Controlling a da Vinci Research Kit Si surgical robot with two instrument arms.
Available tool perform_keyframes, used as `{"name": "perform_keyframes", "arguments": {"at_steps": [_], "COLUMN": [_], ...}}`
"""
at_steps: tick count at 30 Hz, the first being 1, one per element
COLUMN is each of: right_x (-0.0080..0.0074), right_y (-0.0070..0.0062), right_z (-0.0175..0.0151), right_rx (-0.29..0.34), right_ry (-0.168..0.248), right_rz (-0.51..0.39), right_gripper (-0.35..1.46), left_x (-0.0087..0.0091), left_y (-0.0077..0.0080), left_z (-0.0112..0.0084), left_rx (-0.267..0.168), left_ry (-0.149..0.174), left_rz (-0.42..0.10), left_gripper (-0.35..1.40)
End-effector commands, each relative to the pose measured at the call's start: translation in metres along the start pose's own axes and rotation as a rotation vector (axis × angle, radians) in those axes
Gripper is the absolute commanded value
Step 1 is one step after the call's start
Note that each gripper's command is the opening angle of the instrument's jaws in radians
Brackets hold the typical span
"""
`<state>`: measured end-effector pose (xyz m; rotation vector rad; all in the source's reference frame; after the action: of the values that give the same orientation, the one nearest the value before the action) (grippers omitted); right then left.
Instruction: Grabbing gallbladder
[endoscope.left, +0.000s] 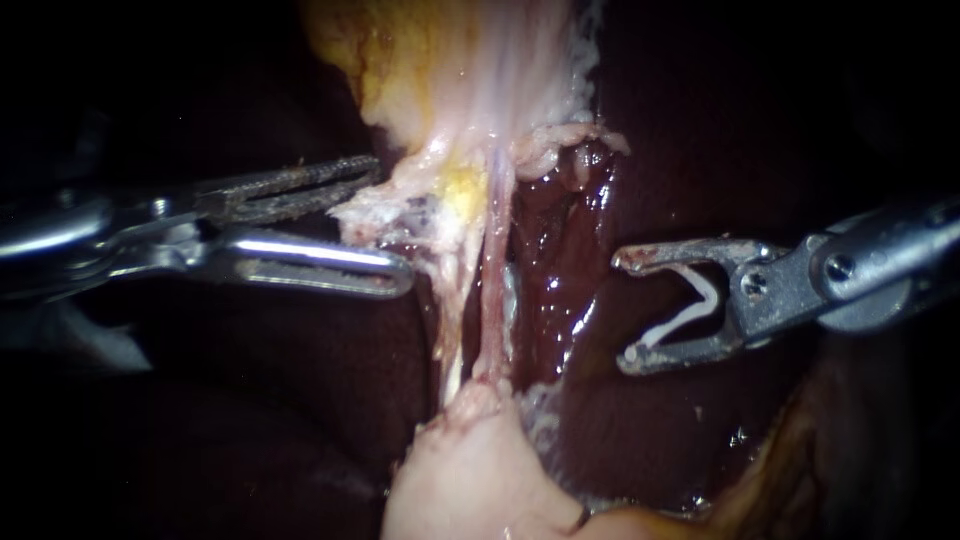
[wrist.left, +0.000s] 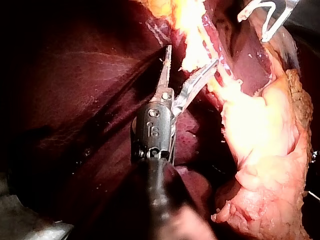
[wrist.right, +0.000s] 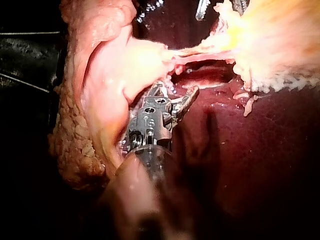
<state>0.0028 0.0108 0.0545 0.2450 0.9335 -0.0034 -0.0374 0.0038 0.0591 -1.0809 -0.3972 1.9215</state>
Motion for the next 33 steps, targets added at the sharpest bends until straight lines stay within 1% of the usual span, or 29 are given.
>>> {"name": "perform_keyframes", "arguments": {"at_steps": [1,3,5,8,11,12,13,17,20,24,27,33], "right_x": [0.0,0.0,0.0,0.0,0.0,0.0,0.0,0.0,0.0,0.0,-0.0001,-0.0001], "right_y": [0.0,0.0,0.0,0.0,0.0,0.0,0.0,0.0,0.0,0.0,0.0,0.0], "right_z": [0.0,0.0,0.0,0.0,0.0,0.0,0.0,0.0,0.0,0.0,-0.0001,-0.0001], "right_rx": [0.0,0.0,0.0,0.0,0.0,0.0,0.0,0.0,0.0,0.0,0.0,0.0], "right_ry": [0.0,0.0,0.0,0.0,0.0,0.0,0.0,0.0,0.0,0.0,0.0,0.0], "right_rz": [0.0,0.0,0.0,0.0,0.0,0.0,0.0,0.0,0.0,0.0,0.0,0.0], "right_gripper": [0.5,0.5,0.5,0.5,0.5,0.5,0.5,0.5,0.5,0.5,0.5,0.5], "left_x": [-0.0001,-0.0001,-0.0001,-0.0002,-0.0002,-0.0002,-0.0002,-0.0003,-0.0002,0.0002,0.0008,0.0026], "left_y": [-0.0001,-0.0002,-0.0004,-0.0007,-0.0008,-0.0008,-0.0008,-0.0008,-0.0008,-0.0006,-0.0002,0.0002], "left_z": [0.0,-0.0002,-0.0003,-0.0005,-0.0006,-0.0007,-0.0007,-0.0008,-0.001,-0.0018,-0.0029,-0.0054], "left_rx": [0.001,-0.003,-0.004,-0.003,0.004,0.008,0.009,0.016,0.026,0.029,0.031,0.022], "left_ry": [-0.002,-0.006,-0.01,-0.022,-0.047,-0.059,-0.064,-0.078,-0.09,-0.093,-0.093,-0.099], "left_rz": [0.001,-0.004,-0.003,-0.008,-0.012,-0.011,-0.011,-0.01,-0.021,-0.04,-0.067,-0.077], "left_gripper": [0.59,0.57,0.49,0.2,-0.15,-0.3,-0.35,-0.35,-0.35,-0.35,-0.35,-0.35]}}
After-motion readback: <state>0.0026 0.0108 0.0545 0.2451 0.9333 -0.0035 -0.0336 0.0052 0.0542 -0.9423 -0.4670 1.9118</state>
